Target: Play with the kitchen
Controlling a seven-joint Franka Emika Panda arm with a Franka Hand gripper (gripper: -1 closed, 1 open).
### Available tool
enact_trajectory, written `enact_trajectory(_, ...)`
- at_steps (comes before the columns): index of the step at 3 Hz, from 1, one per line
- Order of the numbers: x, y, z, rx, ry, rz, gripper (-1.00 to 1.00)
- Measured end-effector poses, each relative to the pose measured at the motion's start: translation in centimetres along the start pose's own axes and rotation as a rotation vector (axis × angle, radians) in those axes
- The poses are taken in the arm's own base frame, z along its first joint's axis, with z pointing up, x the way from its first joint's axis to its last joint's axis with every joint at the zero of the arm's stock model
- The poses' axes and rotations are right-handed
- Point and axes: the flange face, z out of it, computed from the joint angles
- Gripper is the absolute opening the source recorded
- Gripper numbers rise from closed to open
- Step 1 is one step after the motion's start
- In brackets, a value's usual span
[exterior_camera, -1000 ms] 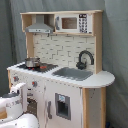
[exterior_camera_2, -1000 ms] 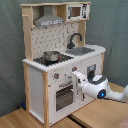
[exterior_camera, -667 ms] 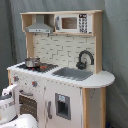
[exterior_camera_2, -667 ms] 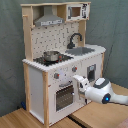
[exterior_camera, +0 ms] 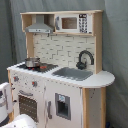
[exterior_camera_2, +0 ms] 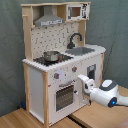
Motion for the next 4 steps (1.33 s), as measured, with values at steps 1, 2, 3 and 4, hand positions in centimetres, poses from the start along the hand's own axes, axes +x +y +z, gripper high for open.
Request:
enact_trajectory(1, 1.7, 1.3, -1.7, -0.044, 0.012, -0.023, 1.0)
enact_trajectory(2, 3.2, 2.7, -3.0, -0.085, 0.018, -0.051, 1.0)
enact_trajectory(3, 4.8, 4.8, -4.0, -0.131, 0.014, -0.087, 1.0)
enact_trajectory(4, 6.5, 7.3, -4.4, -0.166, 0.01, -0.125, 1.0)
